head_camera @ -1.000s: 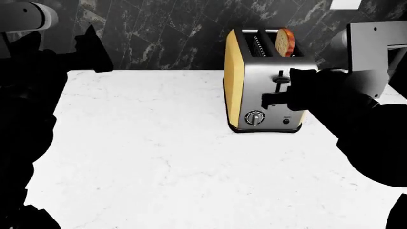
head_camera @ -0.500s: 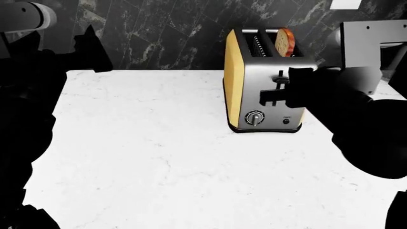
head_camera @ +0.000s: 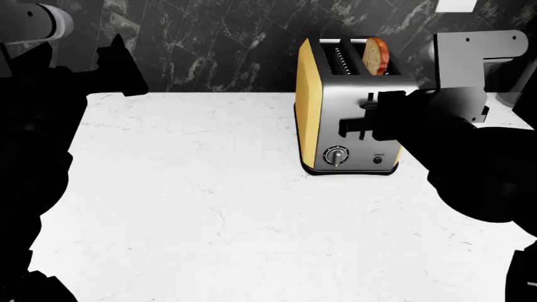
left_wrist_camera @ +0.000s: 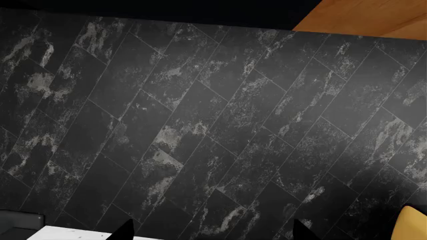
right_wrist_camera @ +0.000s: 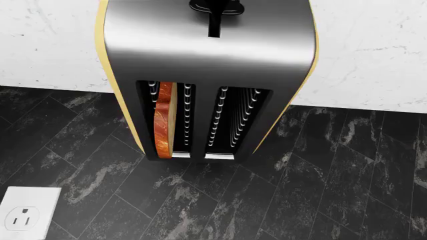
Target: Push down the lever of the toaster to turn it on.
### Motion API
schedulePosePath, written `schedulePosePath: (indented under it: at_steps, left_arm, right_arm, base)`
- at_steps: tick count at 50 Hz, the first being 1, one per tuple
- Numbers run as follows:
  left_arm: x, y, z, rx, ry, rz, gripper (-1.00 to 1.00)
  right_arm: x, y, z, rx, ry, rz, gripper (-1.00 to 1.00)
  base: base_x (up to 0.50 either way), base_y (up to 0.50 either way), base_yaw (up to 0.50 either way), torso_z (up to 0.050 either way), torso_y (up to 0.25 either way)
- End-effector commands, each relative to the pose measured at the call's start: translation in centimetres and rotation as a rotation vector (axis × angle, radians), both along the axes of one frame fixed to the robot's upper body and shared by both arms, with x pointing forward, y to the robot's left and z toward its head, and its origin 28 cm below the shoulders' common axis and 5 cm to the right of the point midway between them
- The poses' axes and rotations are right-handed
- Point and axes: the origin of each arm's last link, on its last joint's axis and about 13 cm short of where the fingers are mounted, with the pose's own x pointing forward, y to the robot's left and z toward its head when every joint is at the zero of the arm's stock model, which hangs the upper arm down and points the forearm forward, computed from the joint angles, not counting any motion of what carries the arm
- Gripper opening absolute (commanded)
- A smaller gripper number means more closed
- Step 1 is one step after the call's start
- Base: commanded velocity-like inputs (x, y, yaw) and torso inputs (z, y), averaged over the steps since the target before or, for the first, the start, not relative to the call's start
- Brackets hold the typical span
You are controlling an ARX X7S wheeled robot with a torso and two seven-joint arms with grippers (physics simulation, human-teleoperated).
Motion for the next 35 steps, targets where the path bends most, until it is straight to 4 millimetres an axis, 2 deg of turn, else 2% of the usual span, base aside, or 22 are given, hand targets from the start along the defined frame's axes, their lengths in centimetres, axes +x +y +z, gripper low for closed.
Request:
schedulePosePath:
  at_steps: [1,35]
  left_arm:
    - [0.0,0.01,-0.05,0.0,0.001,0.0,1.0]
    - [0.21,-0.06,-0.08,-0.001,0.003,0.002,1.0]
  right_arm:
    - [0.53,0.01,-0.28,-0.003,0.014,-0.008,-1.0]
    - [1.14,-0.04,-0.99,-0.018,0.046,-0.014,-1.0]
  base:
    - [0.0,0.0,0.0,0.0,0.0]
    - [0.0,0.0,0.0,0.0,0.0]
